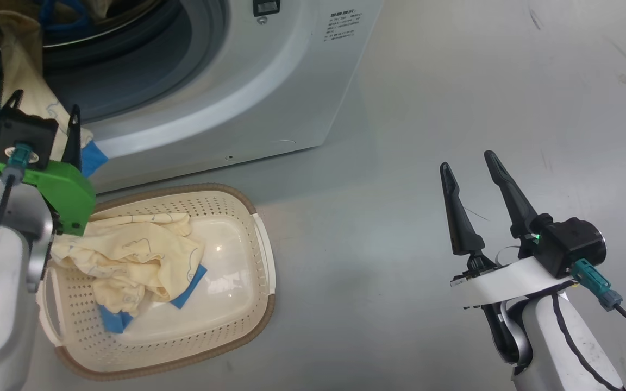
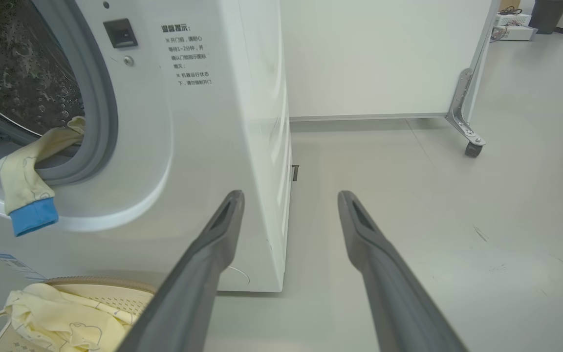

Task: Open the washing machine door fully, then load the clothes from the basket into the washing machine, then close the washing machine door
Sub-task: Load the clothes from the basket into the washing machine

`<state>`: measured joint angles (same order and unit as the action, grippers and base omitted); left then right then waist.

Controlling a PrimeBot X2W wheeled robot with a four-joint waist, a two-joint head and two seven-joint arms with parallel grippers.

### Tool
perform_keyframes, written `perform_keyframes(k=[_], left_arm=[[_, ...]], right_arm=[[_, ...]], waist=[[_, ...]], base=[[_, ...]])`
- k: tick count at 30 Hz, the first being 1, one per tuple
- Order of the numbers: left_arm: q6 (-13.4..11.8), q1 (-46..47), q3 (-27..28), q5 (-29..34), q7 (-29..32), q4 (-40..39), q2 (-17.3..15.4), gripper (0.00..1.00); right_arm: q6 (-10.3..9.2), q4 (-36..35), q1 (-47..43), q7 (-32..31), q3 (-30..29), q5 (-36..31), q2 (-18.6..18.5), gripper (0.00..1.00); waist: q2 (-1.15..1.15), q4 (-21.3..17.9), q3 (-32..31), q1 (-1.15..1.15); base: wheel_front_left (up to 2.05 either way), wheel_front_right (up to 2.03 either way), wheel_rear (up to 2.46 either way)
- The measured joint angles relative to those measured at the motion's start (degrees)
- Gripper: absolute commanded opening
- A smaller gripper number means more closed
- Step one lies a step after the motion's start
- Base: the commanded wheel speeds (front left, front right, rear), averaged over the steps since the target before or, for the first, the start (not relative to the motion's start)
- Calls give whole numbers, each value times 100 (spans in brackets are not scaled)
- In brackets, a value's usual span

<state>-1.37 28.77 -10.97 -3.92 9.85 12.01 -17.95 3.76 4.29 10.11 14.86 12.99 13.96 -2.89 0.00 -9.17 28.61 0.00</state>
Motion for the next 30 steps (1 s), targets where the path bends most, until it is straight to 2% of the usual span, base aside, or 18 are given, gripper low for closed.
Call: perform_keyframes(k=[16,29,30], left_arm=[[525,1481,367,-292,1884,845,-523,100],[665,2085,506,-526,3305,1438,-865,100],[666,2113,506,-533,3360,1484,-872,86]], right_arm=[[-36,-80,326,1,391,621,8,100],[-97,-101,478,1,634,917,11,100],[-98,-100,480,1,643,932,12,100]], waist=[[0,-501,403,1],[0,-888,603,0],[0,-912,610,1]], base=[[0,0,0],[0,0,0],[0,0,0]])
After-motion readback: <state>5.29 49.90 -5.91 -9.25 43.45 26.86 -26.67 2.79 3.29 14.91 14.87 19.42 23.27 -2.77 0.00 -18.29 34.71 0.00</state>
